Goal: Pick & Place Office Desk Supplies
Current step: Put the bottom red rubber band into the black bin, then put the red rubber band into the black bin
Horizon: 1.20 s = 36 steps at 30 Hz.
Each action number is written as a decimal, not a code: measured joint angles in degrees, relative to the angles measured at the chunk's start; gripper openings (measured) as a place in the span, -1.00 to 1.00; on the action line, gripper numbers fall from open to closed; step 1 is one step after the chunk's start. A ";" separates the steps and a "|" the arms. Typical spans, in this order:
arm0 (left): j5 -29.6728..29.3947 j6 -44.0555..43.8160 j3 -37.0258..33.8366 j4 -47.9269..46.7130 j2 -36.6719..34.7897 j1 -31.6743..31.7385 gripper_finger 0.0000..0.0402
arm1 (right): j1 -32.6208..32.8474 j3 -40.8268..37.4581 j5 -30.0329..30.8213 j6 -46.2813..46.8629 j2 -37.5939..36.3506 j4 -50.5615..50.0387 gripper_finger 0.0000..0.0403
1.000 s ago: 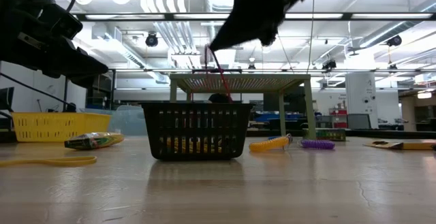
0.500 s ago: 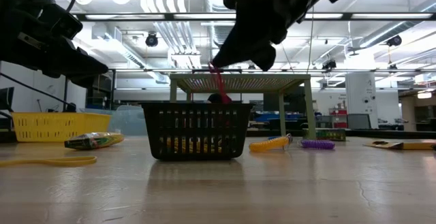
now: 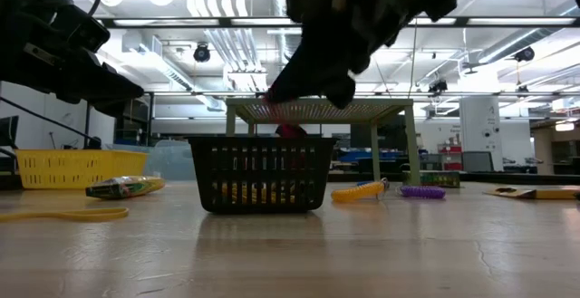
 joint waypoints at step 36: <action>0.00 -0.01 0.00 -0.01 1.08 -0.01 -0.88 | -0.50 1.56 -0.14 0.44 3.29 0.78 -0.44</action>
